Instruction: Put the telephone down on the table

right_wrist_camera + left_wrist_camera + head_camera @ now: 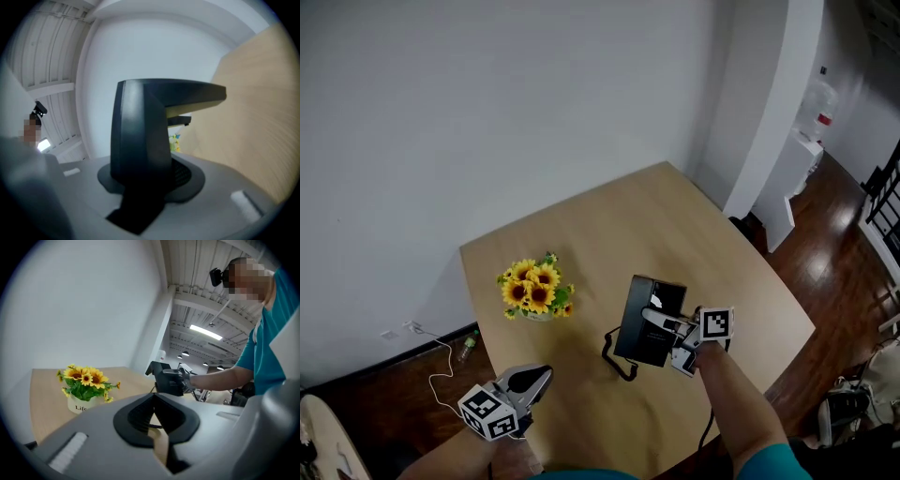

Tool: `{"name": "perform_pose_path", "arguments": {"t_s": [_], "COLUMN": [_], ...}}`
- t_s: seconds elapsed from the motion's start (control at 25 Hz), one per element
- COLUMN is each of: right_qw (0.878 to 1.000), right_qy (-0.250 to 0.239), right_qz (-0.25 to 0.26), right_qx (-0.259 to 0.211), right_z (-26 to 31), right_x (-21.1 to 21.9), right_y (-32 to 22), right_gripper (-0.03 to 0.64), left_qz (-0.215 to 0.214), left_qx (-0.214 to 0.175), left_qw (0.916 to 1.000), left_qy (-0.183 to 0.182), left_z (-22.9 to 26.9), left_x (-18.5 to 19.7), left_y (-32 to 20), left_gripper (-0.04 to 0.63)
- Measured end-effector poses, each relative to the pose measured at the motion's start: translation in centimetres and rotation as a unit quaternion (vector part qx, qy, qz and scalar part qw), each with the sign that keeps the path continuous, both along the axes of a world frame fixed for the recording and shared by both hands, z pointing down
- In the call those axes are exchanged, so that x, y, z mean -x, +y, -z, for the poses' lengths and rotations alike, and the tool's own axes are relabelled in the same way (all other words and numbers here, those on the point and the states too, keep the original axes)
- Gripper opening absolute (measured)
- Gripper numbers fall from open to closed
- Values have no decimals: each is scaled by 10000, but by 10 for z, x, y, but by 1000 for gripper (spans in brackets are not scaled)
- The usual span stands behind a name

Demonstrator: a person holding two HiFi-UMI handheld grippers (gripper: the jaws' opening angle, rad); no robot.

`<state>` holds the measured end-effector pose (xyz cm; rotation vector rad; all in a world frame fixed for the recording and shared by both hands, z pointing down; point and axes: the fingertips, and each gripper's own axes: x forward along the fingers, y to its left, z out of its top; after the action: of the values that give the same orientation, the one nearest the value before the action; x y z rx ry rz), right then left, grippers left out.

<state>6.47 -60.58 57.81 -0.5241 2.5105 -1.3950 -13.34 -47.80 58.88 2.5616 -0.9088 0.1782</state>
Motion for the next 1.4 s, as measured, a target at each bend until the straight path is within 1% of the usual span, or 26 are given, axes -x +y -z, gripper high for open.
{"name": "perform_pose_path", "arguments": {"t_s": [0.12, 0.24, 0.36, 0.56, 0.72, 0.84, 1.04, 1.16, 1.28, 1.32, 1.4], "right_qw": [9998, 9995, 9993, 9978, 9966, 9942, 9929, 9905, 9948, 9950, 9937], "right_qy": [86, 119, 156, 262, 365, 586, 712, 934, 516, 493, 607], "right_qz": [-109, -82, 22, 63, 38, 22, 129, 85, 267, 271, 208], "right_qx": [167, 267, 334, 598, 743, 900, 948, 1007, 834, 830, 917], "right_z": [-19, -32, -47, -78, -100, -116, -129, -141, -133, -133, -139], "right_x": [-4, -5, -1, 2, -1, -5, -7, -15, -8, -8, -11], "right_y": [-31, -58, -79, -105, -115, -119, -122, -123, -125, -125, -125], "right_gripper": [163, 163, 163, 163, 163, 163, 163, 163, 160, 161, 162], "left_qz": [-99, -163, -125, -255, -256, -220, -199, -211, -195, -184, -176], "left_qx": [-34, -127, -25, 77, 149, 189, 255, 281, 335, 355, 384], "left_qw": [9999, 9997, 9997, 9994, 9991, 9989, 9985, 9984, 9982, 9982, 9981], "left_qy": [40, 99, 225, 226, 311, 382, 434, 451, 454, 452, 452], "left_z": [-6, -9, -15, -28, -32, -34, -38, -41, -44, -45, -47], "left_x": [-7, -15, -18, -22, -21, -19, -19, -19, -18, -18, -17], "left_y": [-8, -19, -26, -26, -26, -27, -26, -24, -22, -22, -21], "left_gripper": [3, 3, 3, 3, 3, 3, 3, 3, 3, 3, 3]}}
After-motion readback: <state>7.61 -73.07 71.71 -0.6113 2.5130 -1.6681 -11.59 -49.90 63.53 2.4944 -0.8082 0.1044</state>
